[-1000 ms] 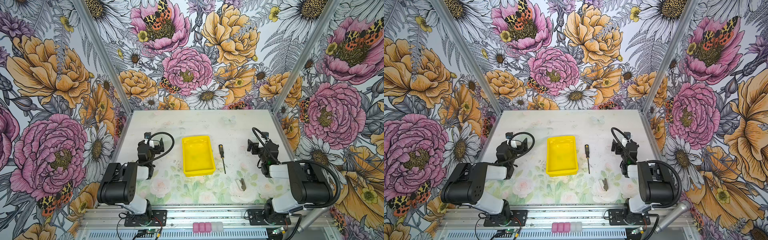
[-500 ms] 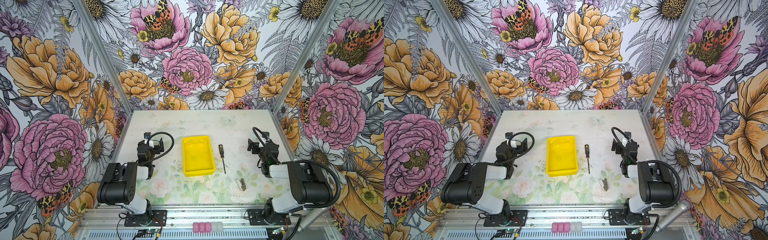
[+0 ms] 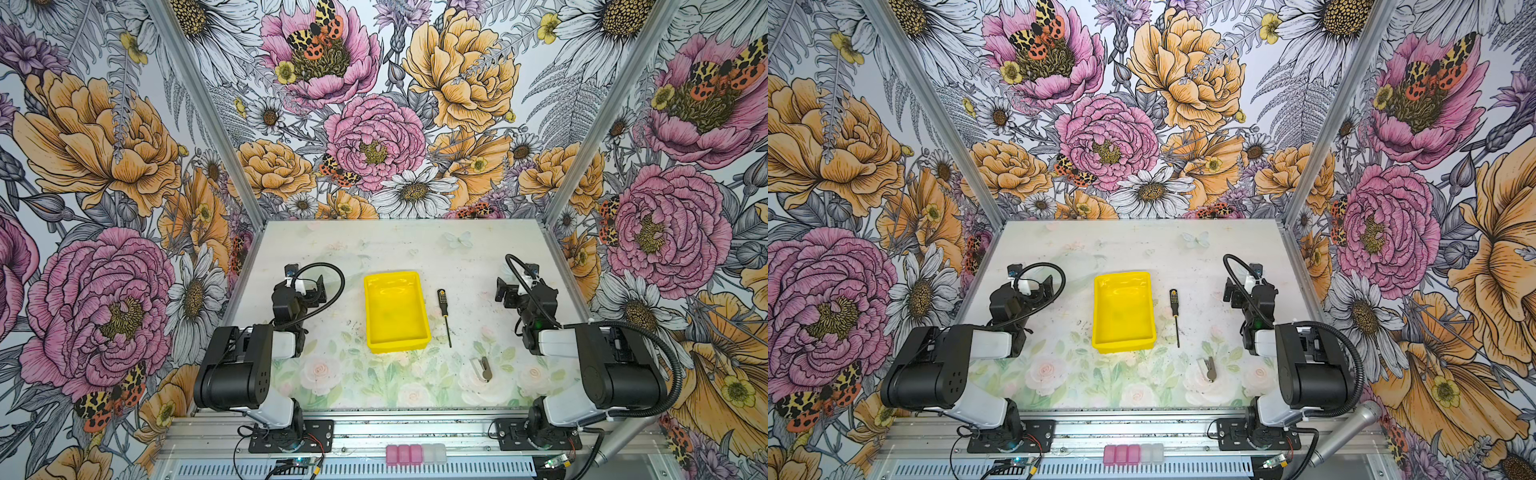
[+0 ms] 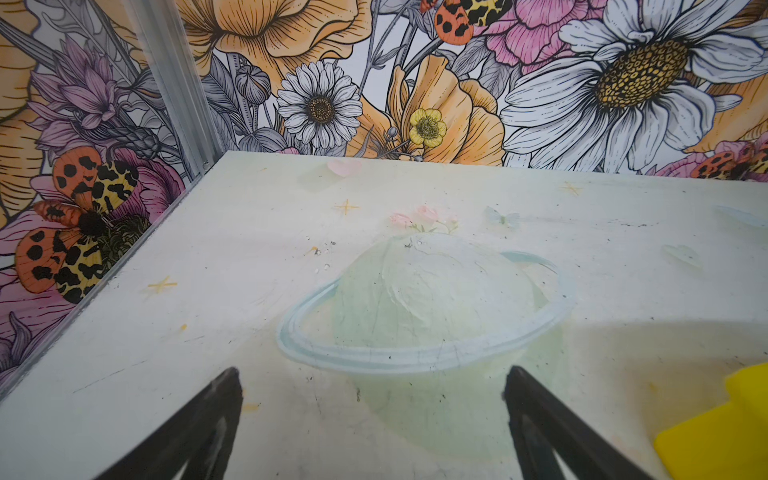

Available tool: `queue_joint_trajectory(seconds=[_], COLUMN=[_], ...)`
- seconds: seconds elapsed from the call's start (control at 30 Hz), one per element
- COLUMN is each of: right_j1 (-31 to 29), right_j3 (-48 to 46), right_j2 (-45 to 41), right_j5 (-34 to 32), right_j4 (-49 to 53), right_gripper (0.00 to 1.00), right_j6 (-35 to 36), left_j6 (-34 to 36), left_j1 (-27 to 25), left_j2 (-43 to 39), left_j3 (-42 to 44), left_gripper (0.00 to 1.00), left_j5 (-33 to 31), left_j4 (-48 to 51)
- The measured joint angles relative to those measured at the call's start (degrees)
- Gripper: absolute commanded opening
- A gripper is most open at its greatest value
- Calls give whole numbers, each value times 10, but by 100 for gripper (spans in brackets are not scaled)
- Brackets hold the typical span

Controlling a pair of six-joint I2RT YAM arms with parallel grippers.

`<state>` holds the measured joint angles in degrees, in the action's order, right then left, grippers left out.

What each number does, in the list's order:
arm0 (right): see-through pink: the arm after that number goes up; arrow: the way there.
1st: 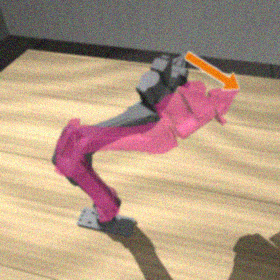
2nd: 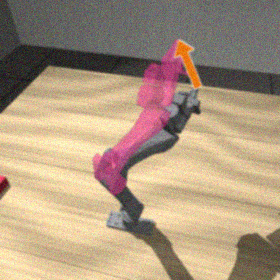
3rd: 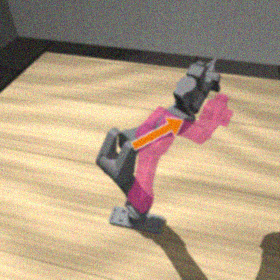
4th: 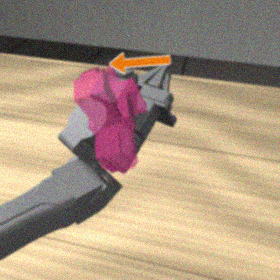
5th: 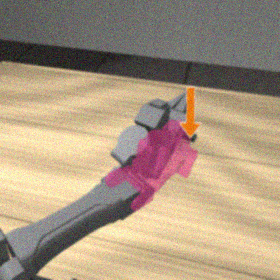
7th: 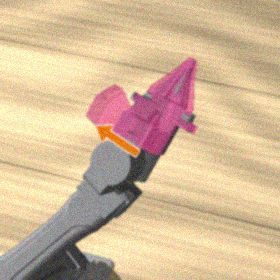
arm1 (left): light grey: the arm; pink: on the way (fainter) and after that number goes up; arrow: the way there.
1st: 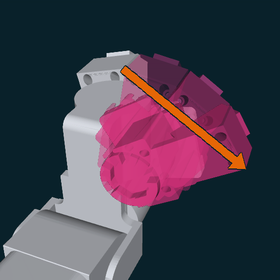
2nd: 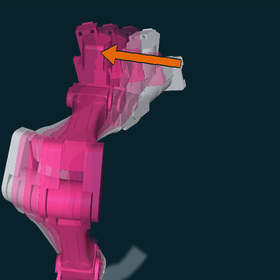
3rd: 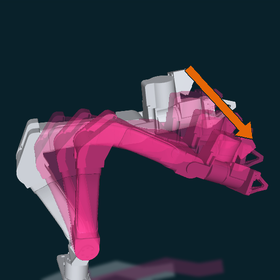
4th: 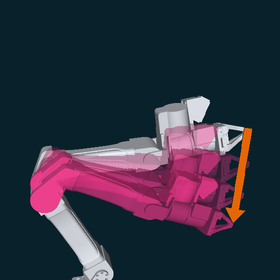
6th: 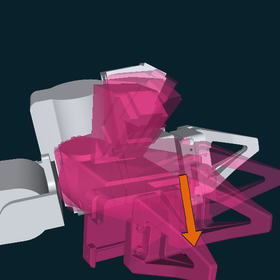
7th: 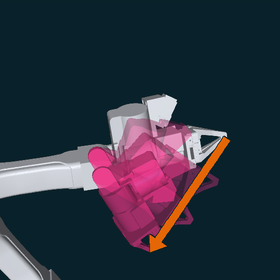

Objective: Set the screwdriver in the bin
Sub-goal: 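Reach the right gripper to the screwdriver handle while the left arm nears the bin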

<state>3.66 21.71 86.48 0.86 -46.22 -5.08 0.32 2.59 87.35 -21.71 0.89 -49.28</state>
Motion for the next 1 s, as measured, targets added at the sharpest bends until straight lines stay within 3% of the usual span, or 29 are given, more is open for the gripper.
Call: queue_joint_trajectory(seconds=[0.23,0.47,0.73,1.0], right_j1=[-3,-7,-47,-160], right_j3=[18,157,266,380], right_j2=[-114,-183,-161,-47], right_j5=[-32,-93,-73,-84], right_j4=[105,345,556,714], right_gripper=[100,99,100,99], right_j6=[-15,-99,-176,-215], left_j6=[-26,-76,-193,-285], left_j1=[9,-14,-41,-105], left_j2=[-119,-181,-200,-171], left_j3=[-47,-98,-203,-288], left_gripper=[99,99,99,99], left_j5=[-7,-22,-30,-22], left_j4=[140,286,474,619])
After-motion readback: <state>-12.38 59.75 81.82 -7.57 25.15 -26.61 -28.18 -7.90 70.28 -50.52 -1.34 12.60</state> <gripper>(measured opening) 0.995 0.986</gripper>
